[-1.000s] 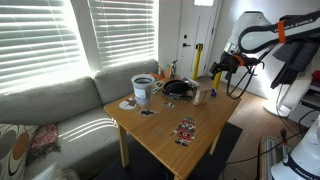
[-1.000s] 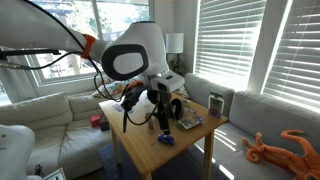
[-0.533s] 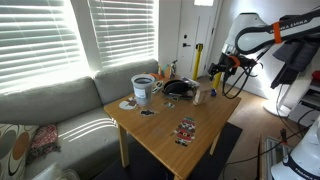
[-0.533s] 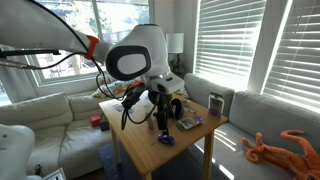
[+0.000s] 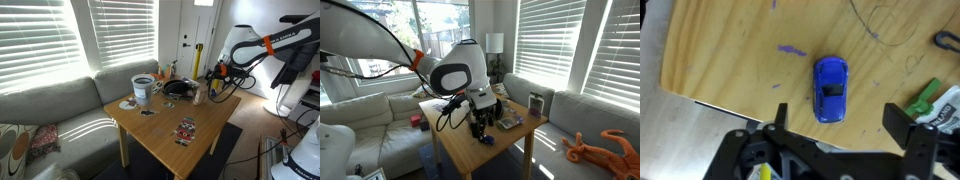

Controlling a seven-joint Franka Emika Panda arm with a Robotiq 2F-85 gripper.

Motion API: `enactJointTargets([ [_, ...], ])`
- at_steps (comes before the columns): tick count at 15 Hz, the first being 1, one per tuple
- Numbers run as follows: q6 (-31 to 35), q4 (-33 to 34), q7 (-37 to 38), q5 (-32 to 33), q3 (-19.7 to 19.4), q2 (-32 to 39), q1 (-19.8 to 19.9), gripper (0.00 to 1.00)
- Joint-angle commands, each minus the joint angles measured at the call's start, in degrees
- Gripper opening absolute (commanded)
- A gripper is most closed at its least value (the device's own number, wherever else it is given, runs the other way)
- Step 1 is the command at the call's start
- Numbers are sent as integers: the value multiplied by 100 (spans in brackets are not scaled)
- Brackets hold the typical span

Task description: Put the toy car on top of the stack of blocks

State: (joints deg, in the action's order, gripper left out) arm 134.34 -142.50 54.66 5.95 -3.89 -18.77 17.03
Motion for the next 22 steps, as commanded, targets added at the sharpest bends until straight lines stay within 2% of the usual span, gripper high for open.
enactJointTargets([
  [1,34,-32,522,139,58,148,72,71],
  [2,-44,-24,449,96,17,174,25,68],
  [10,-214,92,142,68,-102,199,-36,12],
  [12,-361,175,-152,58,-132,-43,-74,10],
  [15,-888,413,-1391,-354,-291,-400,-303,10],
  [18,-1354,599,-2306,-778,-317,-727,-493,10],
  [22,-1469,677,-3197,-1378,-179,-949,-867,10],
])
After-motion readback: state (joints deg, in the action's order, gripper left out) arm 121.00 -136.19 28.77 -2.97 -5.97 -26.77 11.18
